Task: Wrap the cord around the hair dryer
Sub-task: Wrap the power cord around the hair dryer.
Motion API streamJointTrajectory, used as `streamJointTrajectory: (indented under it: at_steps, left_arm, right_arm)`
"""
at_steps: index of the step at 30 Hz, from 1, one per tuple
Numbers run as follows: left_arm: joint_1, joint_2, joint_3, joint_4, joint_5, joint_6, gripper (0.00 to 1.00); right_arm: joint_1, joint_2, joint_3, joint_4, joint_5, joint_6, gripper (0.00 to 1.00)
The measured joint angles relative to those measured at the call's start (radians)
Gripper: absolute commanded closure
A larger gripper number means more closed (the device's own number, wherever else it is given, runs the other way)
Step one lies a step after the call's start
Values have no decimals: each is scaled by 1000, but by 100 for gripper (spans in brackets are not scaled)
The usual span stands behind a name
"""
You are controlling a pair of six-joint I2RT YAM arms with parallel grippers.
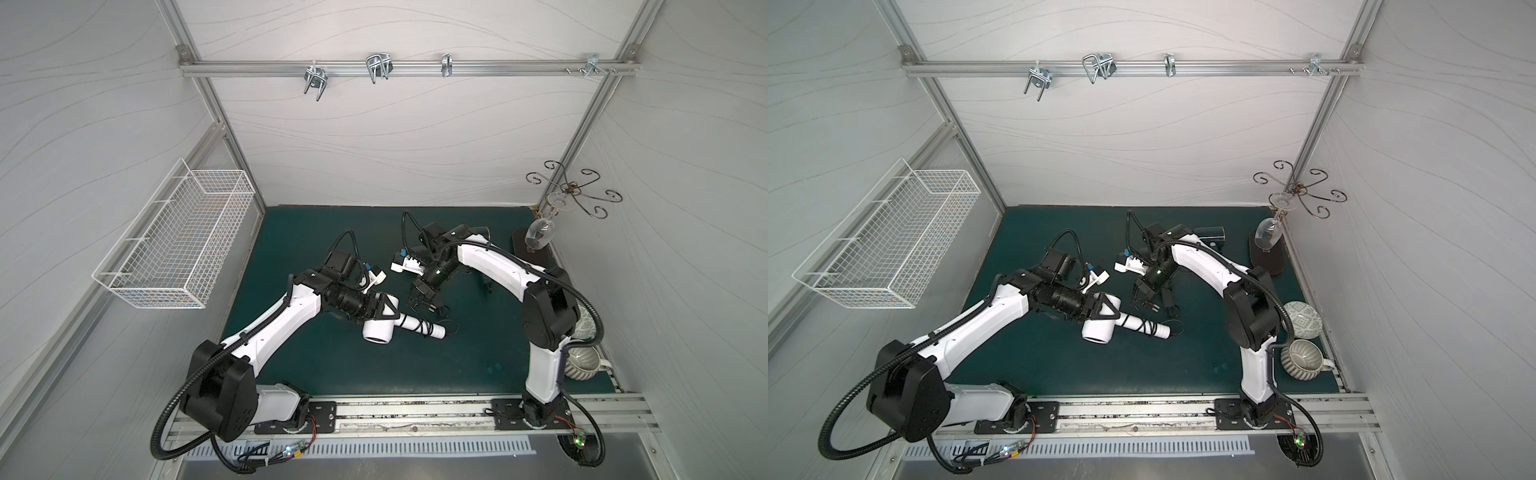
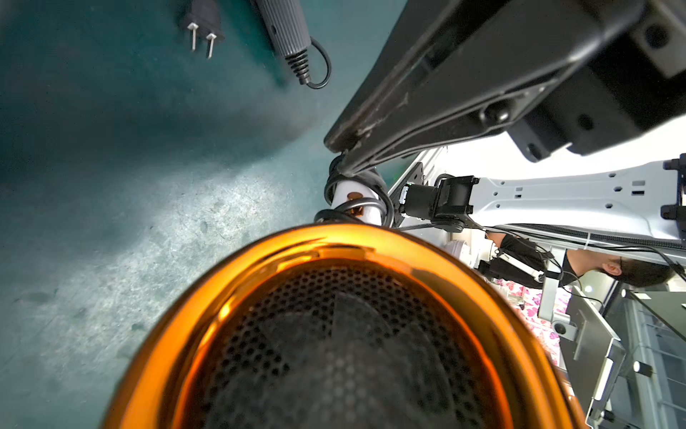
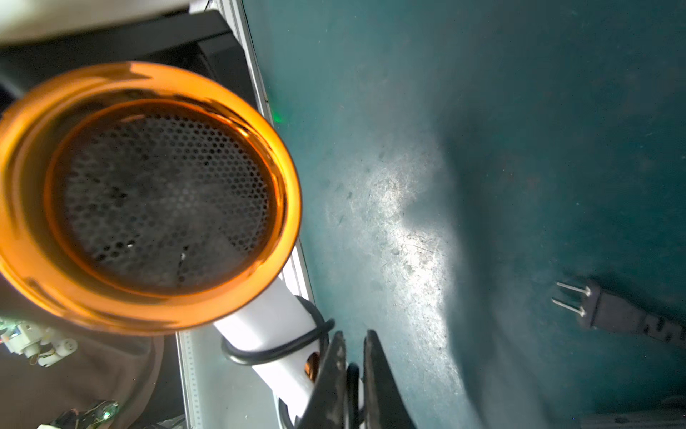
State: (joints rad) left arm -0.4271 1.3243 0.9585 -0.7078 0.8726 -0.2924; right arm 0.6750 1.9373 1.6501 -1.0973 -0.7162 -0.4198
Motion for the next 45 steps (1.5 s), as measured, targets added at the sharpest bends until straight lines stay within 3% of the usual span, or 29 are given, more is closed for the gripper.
streamJointTrajectory:
  at_steps: [12, 28, 39, 45]
  left_arm:
    - [23, -9, -51, 65, 84, -20, 100]
    - [58, -34, -114, 205, 167, -108, 100]
    - [61, -34, -119, 257, 200, -147, 100]
    - [61, -32, -119, 274, 222, -164, 100]
  right_arm:
    - [0, 42, -3, 21, -48, 1, 80]
    - [-5, 67, 2, 14, -59, 1, 77]
    - [-79, 75, 81, 16, -87, 35, 74]
    - [-111, 84, 137, 16, -110, 63, 61]
